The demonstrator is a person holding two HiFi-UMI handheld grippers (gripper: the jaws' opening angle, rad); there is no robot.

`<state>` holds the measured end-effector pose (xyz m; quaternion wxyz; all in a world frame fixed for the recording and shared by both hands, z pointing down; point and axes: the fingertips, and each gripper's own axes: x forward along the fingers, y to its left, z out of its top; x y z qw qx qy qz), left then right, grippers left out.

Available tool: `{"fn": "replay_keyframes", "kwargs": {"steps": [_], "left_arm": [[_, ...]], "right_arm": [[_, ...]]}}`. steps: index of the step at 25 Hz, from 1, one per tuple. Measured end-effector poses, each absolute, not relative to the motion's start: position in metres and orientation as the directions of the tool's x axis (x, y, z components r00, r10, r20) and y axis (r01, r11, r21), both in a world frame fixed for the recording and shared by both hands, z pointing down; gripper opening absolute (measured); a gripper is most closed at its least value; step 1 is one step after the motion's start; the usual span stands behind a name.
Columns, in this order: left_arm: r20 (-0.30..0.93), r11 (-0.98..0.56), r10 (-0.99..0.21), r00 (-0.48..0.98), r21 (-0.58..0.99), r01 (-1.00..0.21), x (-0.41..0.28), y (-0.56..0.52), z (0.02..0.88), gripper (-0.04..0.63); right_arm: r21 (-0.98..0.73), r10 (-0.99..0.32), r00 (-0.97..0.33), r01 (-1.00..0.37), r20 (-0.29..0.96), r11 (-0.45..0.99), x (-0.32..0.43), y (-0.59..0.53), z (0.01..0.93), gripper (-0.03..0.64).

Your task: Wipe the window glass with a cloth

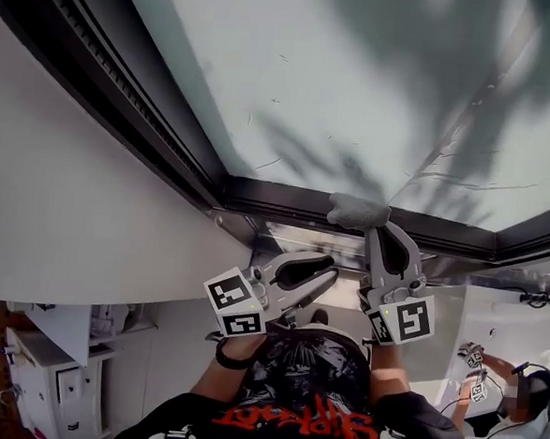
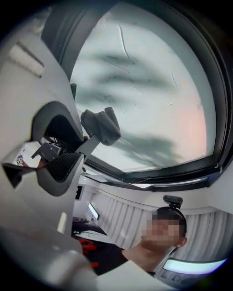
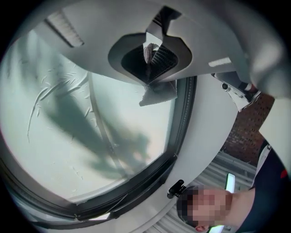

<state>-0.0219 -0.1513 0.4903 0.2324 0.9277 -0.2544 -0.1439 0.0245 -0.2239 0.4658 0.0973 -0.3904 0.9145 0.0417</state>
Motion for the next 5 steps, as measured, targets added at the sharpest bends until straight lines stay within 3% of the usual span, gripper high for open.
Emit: {"fn": "replay_keyframes", "kwargs": {"steps": [5], "left_arm": [[-0.257,-0.736,-0.499,0.828,0.630,-0.248,-0.027,-0.150,0.486,0.061]], "right_arm": [[0.048,-0.671,-0.709,-0.694,-0.217,0.719,-0.003,-0.211,0.460,0.014]]}}
